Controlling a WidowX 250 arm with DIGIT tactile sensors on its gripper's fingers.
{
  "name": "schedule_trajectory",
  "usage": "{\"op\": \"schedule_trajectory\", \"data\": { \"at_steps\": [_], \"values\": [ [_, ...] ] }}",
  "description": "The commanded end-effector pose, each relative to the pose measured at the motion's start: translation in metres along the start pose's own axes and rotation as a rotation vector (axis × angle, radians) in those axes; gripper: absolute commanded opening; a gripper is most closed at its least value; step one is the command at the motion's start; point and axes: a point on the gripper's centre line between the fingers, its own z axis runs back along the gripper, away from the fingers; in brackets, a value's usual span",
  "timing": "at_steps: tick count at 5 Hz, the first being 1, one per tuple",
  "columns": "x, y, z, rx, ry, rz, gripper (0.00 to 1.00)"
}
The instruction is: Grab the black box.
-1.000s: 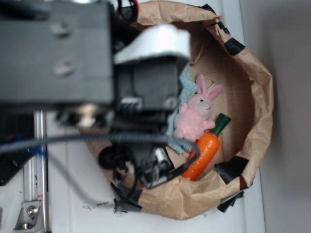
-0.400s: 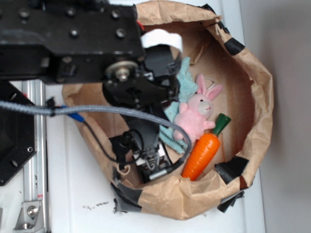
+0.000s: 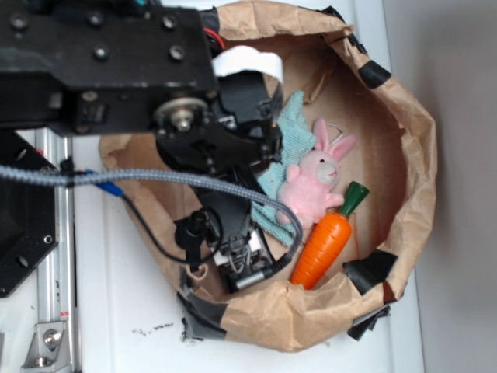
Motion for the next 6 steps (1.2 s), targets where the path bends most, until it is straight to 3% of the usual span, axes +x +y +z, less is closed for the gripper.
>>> {"op": "schedule_trajectory", "data": {
  "at_steps": [1, 3, 4, 6],
  "values": [
    [0.003, -0.002, 0.007, -0.011, -0.036, -0.002, 1.0],
    [-0.001, -0.028, -0.031, 0.016, 0.032, -0.012, 1.0],
    [-0.003, -0.037, -0.03, 0.034, 0.014, -0.052, 1.0],
    [0.023, -0.001, -0.019, 0.031, -0.006, 0.067, 1.0]
  ]
}}
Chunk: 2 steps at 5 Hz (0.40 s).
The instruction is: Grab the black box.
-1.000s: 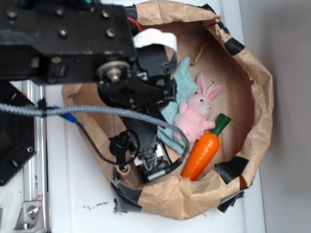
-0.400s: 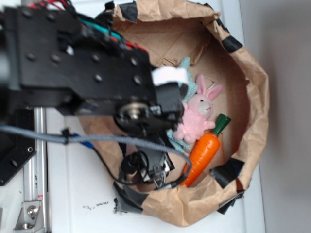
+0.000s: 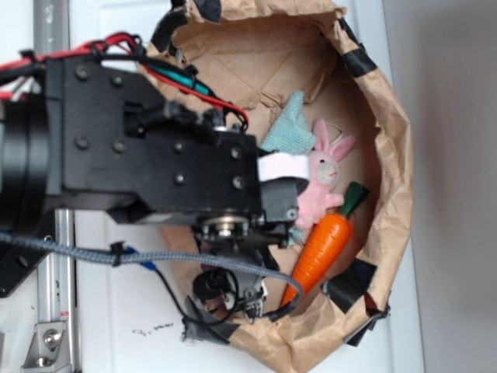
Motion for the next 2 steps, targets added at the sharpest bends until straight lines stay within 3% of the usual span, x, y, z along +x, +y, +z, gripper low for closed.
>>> {"op": "schedule_trajectory", "data": {
  "at_steps": [1, 2],
  "values": [
    [0.0356, 0.0412, 0.021, -0.028, -0.067, 0.143, 1.0],
    [0.0326, 0.037, 0.0113, -0.005, -0.045, 0.112, 1.0]
  ]
}}
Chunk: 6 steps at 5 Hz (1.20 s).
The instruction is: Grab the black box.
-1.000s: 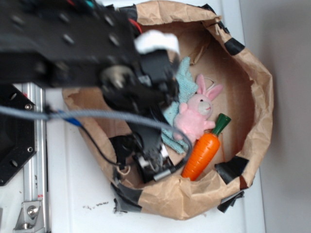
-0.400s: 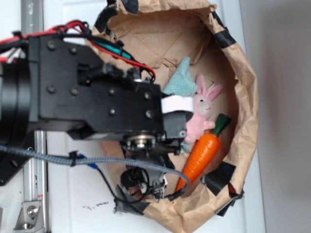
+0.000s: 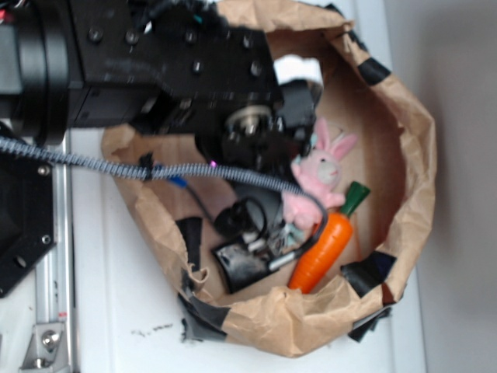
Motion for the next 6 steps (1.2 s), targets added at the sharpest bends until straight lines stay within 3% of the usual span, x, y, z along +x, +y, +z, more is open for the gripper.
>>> {"op": "schedule_trajectory", "data": {
  "at_steps": [1, 3, 5, 6],
  "values": [
    [-0.013, -0.023, -0.007, 0.014, -0.008, -0.107, 1.0],
    [-0.018, -0.04, -0.029, 0.109, -0.064, -0.12, 1.0],
    [-0.021, -0.042, -0.06, 0.15, 0.002, -0.144, 1.0],
    [-0.022, -0.047, -0.065, 0.059, 0.096, -0.158, 1.0]
  ]
}}
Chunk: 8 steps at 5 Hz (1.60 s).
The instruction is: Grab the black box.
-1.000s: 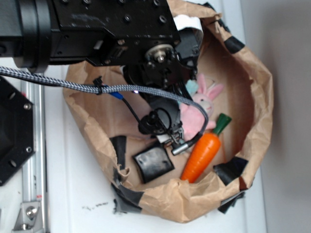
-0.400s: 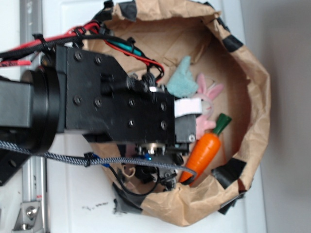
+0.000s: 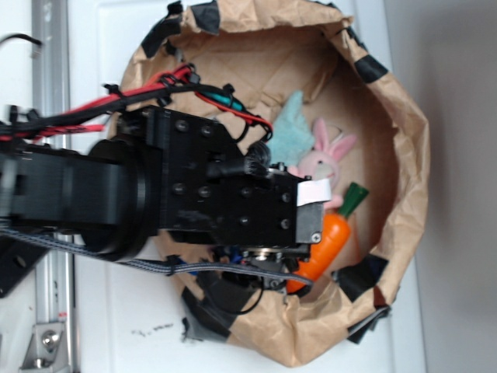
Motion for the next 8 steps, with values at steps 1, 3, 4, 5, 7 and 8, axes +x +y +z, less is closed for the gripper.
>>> {"op": "schedule_trajectory", "data": {
  "at_steps": [1, 3, 4, 5, 7, 8],
  "values": [
    [-0.013, -0.027, -0.018, -0.14, 0.118, -0.077, 1.0],
    [-0.036, -0.051, -0.026, -0.145, 0.104, -0.167, 1.0],
    [-0.045, -0.05, -0.021, -0.168, 0.113, -0.173, 0.0],
    [-0.044, -0.039, -0.005, -0.215, 0.127, -0.145, 0.0],
    [-0.019, -0.007, 0.035, -0.235, 0.038, -0.019, 0.0],
    [-0.003, 0.015, 0.051, -0.22, -0.034, 0.059, 0.0]
  ]
}}
